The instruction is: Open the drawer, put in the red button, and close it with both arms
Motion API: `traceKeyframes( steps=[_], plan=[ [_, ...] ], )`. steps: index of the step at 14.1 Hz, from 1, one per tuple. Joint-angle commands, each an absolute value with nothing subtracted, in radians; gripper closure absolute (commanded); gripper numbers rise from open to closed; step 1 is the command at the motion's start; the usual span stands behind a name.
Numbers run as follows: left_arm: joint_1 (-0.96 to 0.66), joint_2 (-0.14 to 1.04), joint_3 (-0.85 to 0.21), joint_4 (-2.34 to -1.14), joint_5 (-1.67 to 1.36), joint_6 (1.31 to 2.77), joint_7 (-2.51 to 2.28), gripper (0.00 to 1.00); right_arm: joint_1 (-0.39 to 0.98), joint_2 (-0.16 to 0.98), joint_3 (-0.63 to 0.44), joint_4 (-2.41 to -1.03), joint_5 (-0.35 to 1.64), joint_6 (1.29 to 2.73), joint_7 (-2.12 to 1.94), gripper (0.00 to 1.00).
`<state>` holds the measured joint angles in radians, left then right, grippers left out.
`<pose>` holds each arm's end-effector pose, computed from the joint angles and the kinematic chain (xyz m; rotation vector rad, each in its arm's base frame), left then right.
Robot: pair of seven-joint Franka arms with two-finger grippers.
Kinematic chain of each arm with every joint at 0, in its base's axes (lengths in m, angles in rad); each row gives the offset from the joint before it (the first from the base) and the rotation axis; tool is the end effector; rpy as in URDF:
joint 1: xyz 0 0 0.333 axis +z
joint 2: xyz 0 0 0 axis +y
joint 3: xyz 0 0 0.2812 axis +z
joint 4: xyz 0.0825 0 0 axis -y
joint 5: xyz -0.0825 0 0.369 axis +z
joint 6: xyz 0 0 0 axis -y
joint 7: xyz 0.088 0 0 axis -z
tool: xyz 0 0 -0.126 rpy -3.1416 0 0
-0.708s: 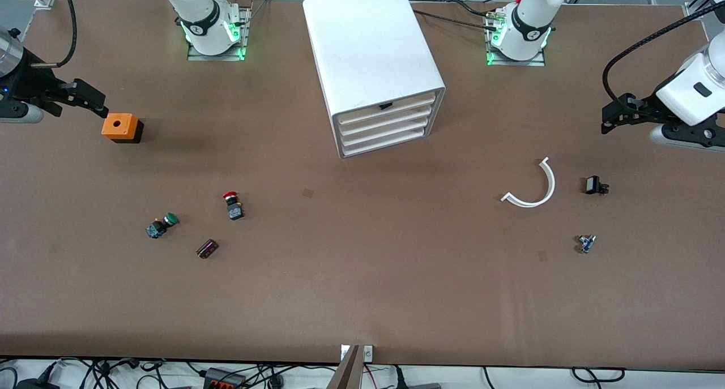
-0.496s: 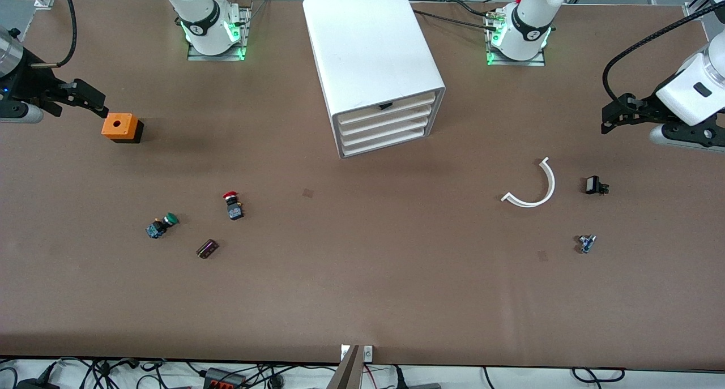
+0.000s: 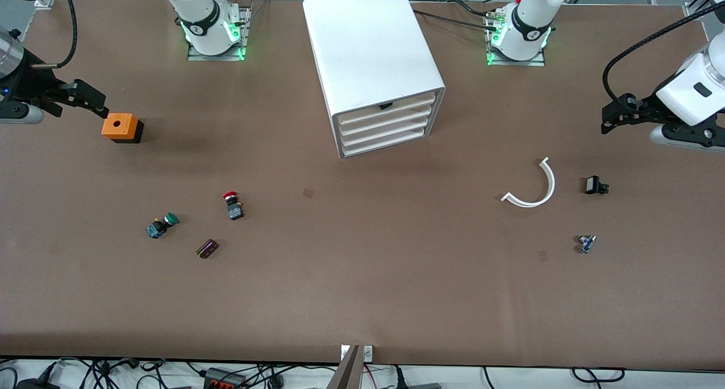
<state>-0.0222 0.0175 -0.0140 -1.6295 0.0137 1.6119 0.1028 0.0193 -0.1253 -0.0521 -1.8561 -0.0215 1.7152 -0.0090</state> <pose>0.5448 -0.0180 0.5379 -3.1212 0.2185 0.0556 0.5098 -0.0201 0.5175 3.1269 -0.0314 -0.0251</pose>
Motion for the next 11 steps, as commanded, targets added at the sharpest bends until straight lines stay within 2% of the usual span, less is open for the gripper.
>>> traceKeyframes(
  steps=[1, 11],
  plan=[
    [-0.021, 0.017, -0.014, -1.612, -0.008, 1.577, 0.106, 0.0, 0.012, -0.12, -0.048, -1.841, -0.023, 1.7, -0.012, 0.0],
    [-0.029, 0.017, -0.015, -1.611, -0.009, 1.482, 0.106, 0.0, 0.014, -0.089, -0.041, -1.839, -0.018, 1.712, -0.003, 0.0]
  ],
)
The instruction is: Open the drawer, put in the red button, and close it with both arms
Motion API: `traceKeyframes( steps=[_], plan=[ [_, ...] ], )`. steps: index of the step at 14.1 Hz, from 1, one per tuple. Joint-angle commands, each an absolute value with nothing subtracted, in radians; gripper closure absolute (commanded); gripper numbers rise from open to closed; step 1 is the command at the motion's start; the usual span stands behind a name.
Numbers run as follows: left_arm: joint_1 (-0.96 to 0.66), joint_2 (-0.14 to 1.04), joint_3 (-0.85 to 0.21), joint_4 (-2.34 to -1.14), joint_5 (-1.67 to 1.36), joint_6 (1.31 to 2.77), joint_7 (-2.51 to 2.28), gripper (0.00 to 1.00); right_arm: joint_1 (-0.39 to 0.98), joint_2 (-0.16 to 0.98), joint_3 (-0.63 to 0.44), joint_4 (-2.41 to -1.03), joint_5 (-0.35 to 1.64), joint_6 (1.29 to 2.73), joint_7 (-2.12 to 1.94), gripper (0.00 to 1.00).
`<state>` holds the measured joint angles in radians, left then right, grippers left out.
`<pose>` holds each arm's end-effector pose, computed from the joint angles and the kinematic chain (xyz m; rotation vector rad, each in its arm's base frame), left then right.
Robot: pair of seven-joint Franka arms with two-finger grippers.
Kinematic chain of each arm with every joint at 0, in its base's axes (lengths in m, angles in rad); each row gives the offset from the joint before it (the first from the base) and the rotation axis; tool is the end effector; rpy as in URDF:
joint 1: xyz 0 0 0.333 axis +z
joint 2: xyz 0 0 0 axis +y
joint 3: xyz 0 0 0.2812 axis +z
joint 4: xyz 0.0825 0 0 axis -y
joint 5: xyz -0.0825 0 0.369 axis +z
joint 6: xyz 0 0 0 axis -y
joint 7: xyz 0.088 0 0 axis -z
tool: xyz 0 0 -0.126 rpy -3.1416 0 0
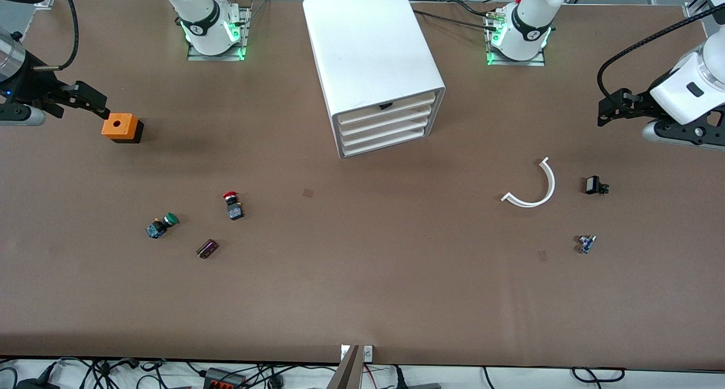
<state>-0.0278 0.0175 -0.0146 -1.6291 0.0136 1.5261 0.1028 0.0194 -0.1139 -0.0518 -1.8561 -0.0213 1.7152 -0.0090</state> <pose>0.5334 -0.0208 0.5314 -3.1179 0.2271 0.1891 0.5119 -0.0199 0.5117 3.1265 -0.0307 -0.0429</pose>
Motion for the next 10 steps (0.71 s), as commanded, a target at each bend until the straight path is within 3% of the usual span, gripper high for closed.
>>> traceKeyframes(
  steps=[1, 5, 10],
  plan=[
    [-0.031, 0.017, -0.015, -1.611, -0.009, 1.47, 0.106, 0.0, 0.015, -0.071, -0.04, -1.829, -0.015, 1.713, -0.003, 0.0],
    [-0.047, 0.028, -0.023, -1.612, -0.041, 1.399, 0.109, 0.0, 0.015, 0.029, -0.04, -1.747, 0.035, 1.706, -0.02, 0.0],
    [-0.071, 0.168, -0.064, -1.627, -0.179, 1.299, 0.113, 0.0, 0.06, 0.092, -0.04, -1.715, 0.035, 1.712, -0.017, 0.0]
  ],
)
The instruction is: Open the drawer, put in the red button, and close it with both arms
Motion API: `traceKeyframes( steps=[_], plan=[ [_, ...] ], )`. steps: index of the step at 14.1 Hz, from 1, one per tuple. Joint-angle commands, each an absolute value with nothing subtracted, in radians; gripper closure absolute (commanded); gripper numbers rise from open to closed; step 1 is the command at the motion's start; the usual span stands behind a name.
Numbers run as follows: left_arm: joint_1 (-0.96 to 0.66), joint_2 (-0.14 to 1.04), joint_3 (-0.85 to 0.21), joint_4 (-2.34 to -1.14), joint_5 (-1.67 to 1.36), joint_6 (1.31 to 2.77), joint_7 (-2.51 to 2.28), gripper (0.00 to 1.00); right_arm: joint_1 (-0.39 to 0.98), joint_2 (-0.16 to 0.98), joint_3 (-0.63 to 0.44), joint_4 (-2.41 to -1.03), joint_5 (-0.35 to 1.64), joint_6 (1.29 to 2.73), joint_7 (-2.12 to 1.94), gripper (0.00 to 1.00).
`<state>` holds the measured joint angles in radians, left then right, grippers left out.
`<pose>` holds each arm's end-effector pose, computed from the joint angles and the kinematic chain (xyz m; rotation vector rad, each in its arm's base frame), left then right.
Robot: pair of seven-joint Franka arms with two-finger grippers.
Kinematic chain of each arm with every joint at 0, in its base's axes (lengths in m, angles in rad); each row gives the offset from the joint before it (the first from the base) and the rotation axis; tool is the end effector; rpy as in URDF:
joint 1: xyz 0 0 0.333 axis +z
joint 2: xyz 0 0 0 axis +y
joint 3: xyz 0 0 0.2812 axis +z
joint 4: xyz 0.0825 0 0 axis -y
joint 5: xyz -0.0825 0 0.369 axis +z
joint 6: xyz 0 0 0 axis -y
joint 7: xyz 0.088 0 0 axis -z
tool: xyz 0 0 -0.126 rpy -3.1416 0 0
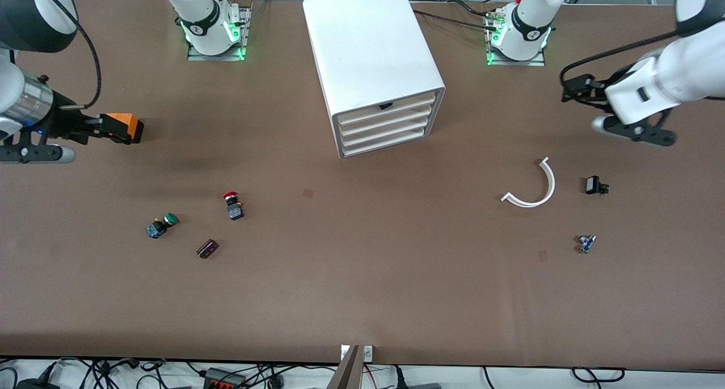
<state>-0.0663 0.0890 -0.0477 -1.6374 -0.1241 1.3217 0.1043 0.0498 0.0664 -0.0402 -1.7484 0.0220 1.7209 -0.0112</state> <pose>0.5106 -0.0757 0.4808 2.9350 -0.3315 -0.6068 0.5547 0.0082 0.4654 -3.1191 -0.0257 0.1464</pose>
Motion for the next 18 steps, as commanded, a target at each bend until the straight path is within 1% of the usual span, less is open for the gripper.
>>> traceKeyframes(
  steps=[1, 3, 5, 9, 11, 13, 15, 16, 17, 18],
  plan=[
    [-0.071, 0.216, -0.067, -1.628, -0.261, 1.305, 0.114, 0.0, 0.061, 0.112, -0.04, -1.704, 0.035, 1.712, -0.02, 0.0],
    [-0.068, 0.3, -0.069, -1.634, -0.441, 1.368, 0.115, 0.0, 0.084, 0.168, -0.04, -1.681, 0.029, 1.713, -0.02, 0.0],
    [-0.068, 0.34, -0.071, -1.664, -0.521, 1.452, 0.181, 0.0, 0.104, 0.254, -0.04, -1.614, 0.029, 1.713, -0.021, 0.0],
    [-0.069, 0.353, -0.071, -1.88, -0.841, 1.643, 0.472, 0.0, 0.113, 0.412, -0.04, -1.487, 0.035, 1.715, -0.022, 0.0],
    [-0.089, 0.363, -0.074, -1.931, -0.963, 1.66, 0.544, 0.0, 0.13, 0.446, -0.04, -1.467, 0.035, 1.738, -0.02, 0.0],
    [-0.094, 0.394, -0.095, -1.937, -1.034, 1.66, 0.615, 0.0, 0.146, 0.471, -0.04, -1.465, 0.034, 1.782, -0.017, 0.0],
    [-0.094, 0.422, -0.107, -1.973, -1.101, 1.666, 0.713, 0.0, 0.155, 0.515, -0.04, -1.463, 0.035, 1.844, -0.006, 0.0],
    [-0.095, 0.443, -0.107, -1.977, -1.12, 1.666, 0.771, 0.02, 0.164, 0.534, -0.04, -1.463, 0.035, 1.854, -0.011, 0.0],
    [-0.095, 0.468, -0.115, -1.985, -1.135, 1.666, 0.823, 0.06, 0.182, 0.551, -0.04, -1.463, 0.034, 1.862, -0.014, 0.0],
    [-0.094, 0.486, -0.135, -1.988, -1.155, 1.666, 0.865, 0.13, 0.186, 0.555, -0.04, -1.463, 0.032, 1.873, -0.018, 0.0]
  ],
)
